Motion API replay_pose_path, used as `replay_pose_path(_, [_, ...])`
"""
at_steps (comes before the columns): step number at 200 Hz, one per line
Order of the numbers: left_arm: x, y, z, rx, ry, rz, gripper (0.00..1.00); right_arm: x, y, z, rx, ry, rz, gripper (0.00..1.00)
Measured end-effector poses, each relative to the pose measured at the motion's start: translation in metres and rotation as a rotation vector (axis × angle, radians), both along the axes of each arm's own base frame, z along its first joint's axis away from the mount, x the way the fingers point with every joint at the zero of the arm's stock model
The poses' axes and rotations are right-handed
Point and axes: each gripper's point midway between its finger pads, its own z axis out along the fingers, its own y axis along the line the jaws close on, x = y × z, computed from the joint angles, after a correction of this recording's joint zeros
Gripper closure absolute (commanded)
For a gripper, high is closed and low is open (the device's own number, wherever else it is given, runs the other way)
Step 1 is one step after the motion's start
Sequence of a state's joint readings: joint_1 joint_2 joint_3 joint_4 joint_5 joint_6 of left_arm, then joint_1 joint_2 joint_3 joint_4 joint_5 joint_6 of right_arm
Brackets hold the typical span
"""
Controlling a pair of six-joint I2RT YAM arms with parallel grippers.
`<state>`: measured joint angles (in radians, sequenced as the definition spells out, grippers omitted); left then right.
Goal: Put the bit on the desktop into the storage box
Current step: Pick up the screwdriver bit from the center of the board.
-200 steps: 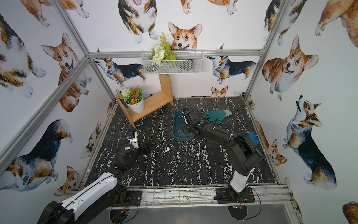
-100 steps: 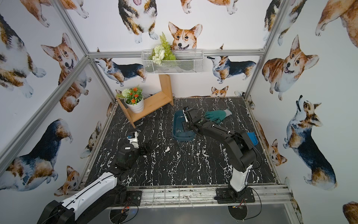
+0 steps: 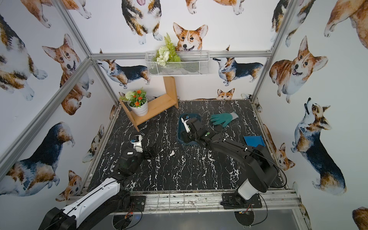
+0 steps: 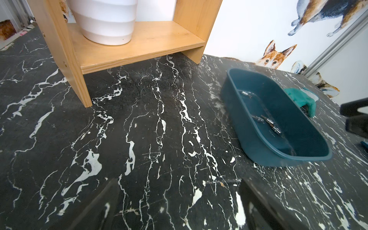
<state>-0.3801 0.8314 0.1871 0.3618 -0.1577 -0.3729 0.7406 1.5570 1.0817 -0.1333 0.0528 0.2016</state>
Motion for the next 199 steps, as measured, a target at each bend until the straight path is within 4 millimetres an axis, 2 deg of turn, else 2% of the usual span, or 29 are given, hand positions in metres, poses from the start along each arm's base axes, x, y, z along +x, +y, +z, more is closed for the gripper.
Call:
replay_pose_path(21, [0.0,0.002,0.0,0.004,-0.001,0.01,0.0,-0.025,0.027,-0.008,-0.002,0.019,0.072,0.39])
replay_pose_path(51, [0.001,0.003,-0.001,0.008,0.001,0.019,0.0,-0.059,0.059,-0.033,-0.028,0.078,0.153,0.4])
replay_pose_path(88, [0.001,0.004,-0.002,0.009,0.004,0.021,0.0,-0.08,0.074,-0.067,-0.072,0.148,0.182,0.42])
replay_pose_path(137, [0.001,0.004,-0.002,0.009,0.004,0.021,0.0,-0.092,0.062,-0.104,-0.137,0.231,0.14,0.44])
replay_pose_path(199, [0.001,0.004,-0.002,0.01,0.005,0.021,0.0,-0.104,0.037,-0.129,-0.195,0.297,0.083,0.49])
